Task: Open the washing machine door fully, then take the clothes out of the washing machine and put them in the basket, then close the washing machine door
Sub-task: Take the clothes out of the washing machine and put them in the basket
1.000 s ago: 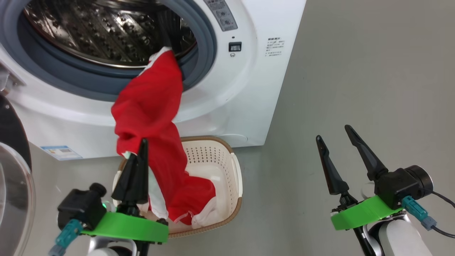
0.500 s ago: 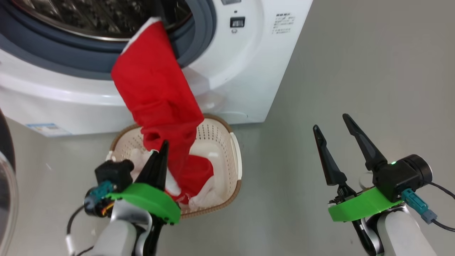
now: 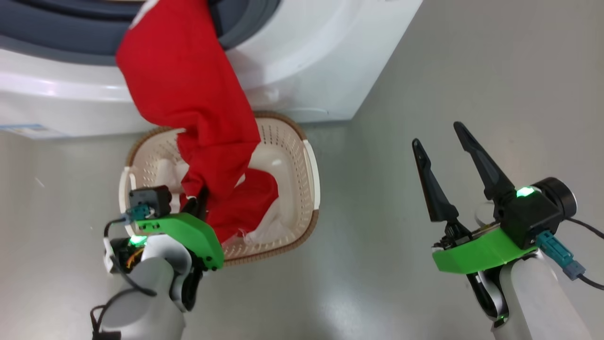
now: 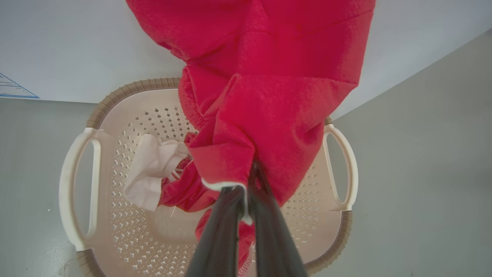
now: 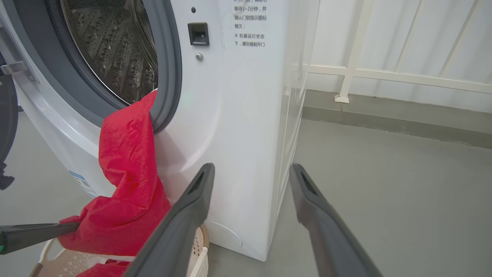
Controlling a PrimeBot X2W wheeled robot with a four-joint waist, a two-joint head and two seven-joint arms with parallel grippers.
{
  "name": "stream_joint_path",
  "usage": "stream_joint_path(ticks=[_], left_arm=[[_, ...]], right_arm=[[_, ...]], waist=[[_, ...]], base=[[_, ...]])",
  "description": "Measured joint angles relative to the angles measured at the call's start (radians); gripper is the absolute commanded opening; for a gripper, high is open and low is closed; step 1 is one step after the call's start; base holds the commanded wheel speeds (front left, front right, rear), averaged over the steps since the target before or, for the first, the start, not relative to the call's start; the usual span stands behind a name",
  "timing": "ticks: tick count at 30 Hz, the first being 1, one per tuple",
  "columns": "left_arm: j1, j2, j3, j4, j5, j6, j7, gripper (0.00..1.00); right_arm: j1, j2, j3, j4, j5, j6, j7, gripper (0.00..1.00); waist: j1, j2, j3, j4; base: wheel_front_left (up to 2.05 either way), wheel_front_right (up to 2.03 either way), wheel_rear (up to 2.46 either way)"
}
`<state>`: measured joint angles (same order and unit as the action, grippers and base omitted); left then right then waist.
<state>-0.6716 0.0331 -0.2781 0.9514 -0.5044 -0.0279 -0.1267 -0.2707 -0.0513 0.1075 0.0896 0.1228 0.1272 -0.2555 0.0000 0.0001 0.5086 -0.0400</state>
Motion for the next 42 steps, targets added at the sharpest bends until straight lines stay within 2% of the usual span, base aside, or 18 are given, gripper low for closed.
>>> stream_joint_path(ticks=[7, 15, 33, 35, 42], left_arm=[[-0.089, -0.003, -0.026, 0.157, -0.037, -0.017, -0.018, 0.00], [-0.144, -0.008, -0.065, 0.279, -0.091, -0.018, -0.026, 0.00], [-0.153, -0.008, -0.120, 0.330, -0.160, -0.012, -0.023, 0.00], [-0.154, -0.008, -0.132, 0.330, -0.163, -0.007, -0.037, 1.00], [-0.167, -0.008, -0.170, 0.330, -0.181, -0.007, -0.076, 1.00]], right_arm=[[-0.027, 0.000, 0.004, -0.008, 0.000, 0.000, 0.000, 1.00], [-0.052, -0.001, 0.005, -0.016, 0.000, 0.000, 0.000, 1.00], [-0.083, -0.001, 0.006, -0.027, -0.017, 0.000, 0.000, 1.00], [-0.083, -0.001, 0.006, -0.027, -0.019, 0.000, 0.000, 1.00], [-0.083, -0.001, 0.006, -0.024, -0.018, 0.000, 0.000, 1.00]], waist=[[0.0000, 0.0000, 0.063, -0.009], [0.0000, 0.0000, 0.128, -0.023], [0.0001, 0.0000, 0.203, -0.020], [0.0000, -0.0001, 0.202, -0.018], [0.0000, 0.0000, 0.193, -0.012]], base=[[0.00, 0.00, 0.00], [0.00, 0.00, 0.00], [0.00, 0.00, 0.00], [0.00, 0.00, 0.00], [0.00, 0.00, 0.00]])
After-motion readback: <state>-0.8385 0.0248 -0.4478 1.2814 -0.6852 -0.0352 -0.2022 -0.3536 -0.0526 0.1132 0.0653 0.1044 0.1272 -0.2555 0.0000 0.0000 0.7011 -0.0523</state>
